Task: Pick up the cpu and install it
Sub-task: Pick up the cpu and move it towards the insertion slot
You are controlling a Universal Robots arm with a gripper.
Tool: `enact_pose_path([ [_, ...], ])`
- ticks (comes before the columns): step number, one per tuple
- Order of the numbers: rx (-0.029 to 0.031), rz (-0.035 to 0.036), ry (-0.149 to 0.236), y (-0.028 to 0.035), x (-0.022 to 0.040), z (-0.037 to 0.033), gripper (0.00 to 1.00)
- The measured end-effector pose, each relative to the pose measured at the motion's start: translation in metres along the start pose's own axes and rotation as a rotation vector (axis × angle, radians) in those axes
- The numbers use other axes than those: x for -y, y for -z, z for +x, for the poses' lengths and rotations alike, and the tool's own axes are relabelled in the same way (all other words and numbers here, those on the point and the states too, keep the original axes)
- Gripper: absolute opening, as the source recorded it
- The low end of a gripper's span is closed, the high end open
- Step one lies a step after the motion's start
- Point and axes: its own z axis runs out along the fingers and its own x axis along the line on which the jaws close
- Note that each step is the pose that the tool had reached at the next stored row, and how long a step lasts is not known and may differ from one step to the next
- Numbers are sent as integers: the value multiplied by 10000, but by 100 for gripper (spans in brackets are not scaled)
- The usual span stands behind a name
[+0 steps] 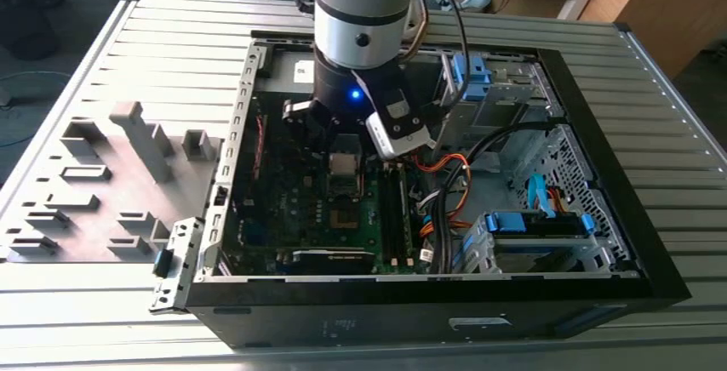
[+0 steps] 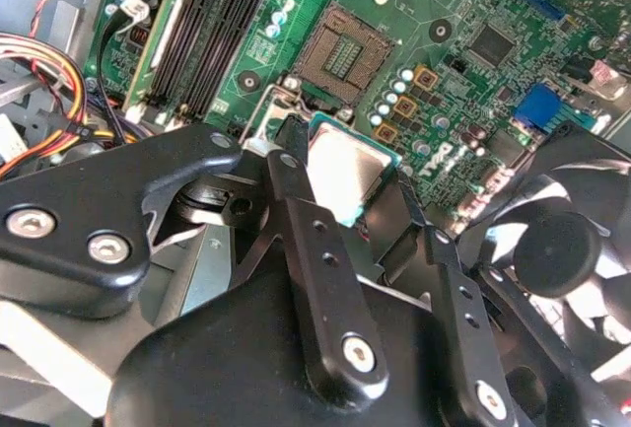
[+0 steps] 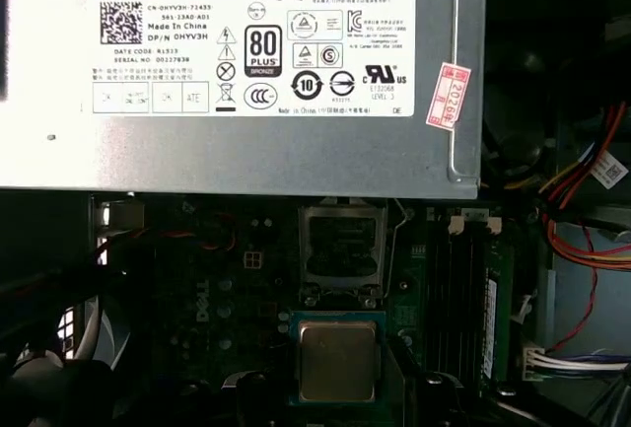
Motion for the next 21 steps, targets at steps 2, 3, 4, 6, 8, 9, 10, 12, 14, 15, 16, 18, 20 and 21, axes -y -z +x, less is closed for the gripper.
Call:
enact_pose_path([
  [2,1,1,0,-10,-1,-1,47],
  [3,1,6,0,-18,-1,-1,47],
  [4,1,16,-1,-30,-1,-1,47],
  [6,1,34,-1,-54,-2,-1,47],
  [8,-1,48,-1,-62,-2,-2,47],
  [9,0,48,-1,-62,-2,-2,47],
  [10,1,46,-1,-64,-2,-2,47],
  [12,1,46,-1,-64,-2,-2,47],
  [14,10,46,-2,-67,-2,-2,47],
  [15,19,46,-1,-69,-2,-2,47],
  [16,29,46,-3,-71,-2,-2,47],
  [18,49,49,-3,-76,-2,-1,47],
  [20,71,53,-3,-81,-2,-1,47],
  [21,82,55,-4,-83,-2,-1,47],
])
